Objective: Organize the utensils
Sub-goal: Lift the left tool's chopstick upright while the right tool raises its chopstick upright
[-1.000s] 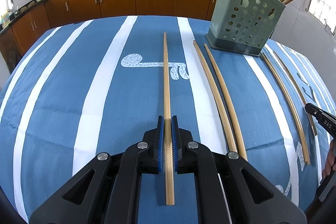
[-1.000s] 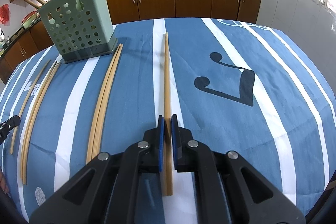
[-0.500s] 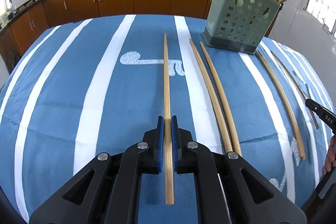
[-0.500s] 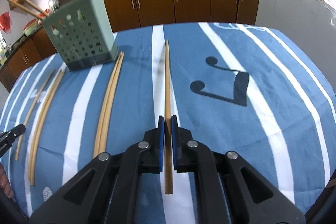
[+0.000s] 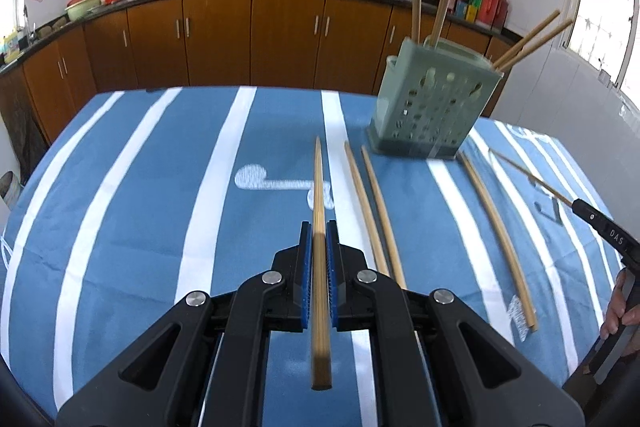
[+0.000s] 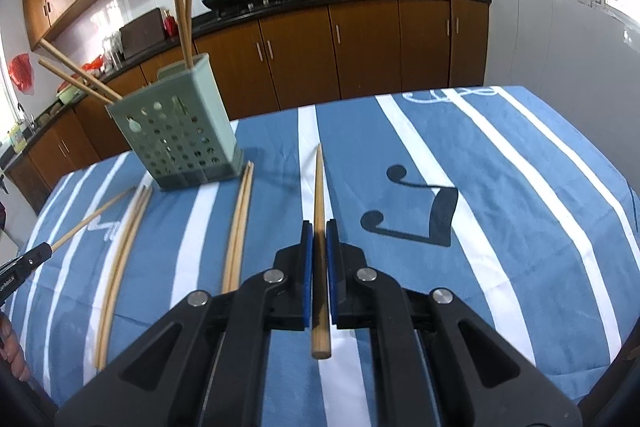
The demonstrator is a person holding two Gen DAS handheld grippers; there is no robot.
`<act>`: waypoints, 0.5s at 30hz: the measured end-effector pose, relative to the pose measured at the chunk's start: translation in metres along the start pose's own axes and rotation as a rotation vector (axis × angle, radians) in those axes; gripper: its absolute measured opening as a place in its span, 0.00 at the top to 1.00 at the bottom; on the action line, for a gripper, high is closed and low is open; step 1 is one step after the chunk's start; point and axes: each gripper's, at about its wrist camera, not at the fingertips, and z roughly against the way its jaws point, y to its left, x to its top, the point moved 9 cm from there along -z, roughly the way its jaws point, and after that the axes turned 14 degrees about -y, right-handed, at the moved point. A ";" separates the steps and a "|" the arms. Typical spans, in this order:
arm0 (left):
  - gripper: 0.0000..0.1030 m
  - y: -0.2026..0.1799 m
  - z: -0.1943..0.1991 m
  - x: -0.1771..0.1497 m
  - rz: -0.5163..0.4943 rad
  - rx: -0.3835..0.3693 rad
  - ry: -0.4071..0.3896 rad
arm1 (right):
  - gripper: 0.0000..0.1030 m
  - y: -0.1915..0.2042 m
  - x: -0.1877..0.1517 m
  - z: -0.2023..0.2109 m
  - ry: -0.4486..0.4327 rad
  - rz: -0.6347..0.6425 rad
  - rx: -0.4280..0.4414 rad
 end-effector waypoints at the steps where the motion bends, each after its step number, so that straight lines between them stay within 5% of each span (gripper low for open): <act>1: 0.93 0.000 0.001 0.003 0.002 -0.002 -0.008 | 0.92 0.001 0.002 0.001 -0.007 -0.001 0.002; 15: 0.93 -0.005 0.020 0.041 0.003 -0.005 -0.110 | 0.92 0.010 0.038 0.022 -0.119 -0.008 0.041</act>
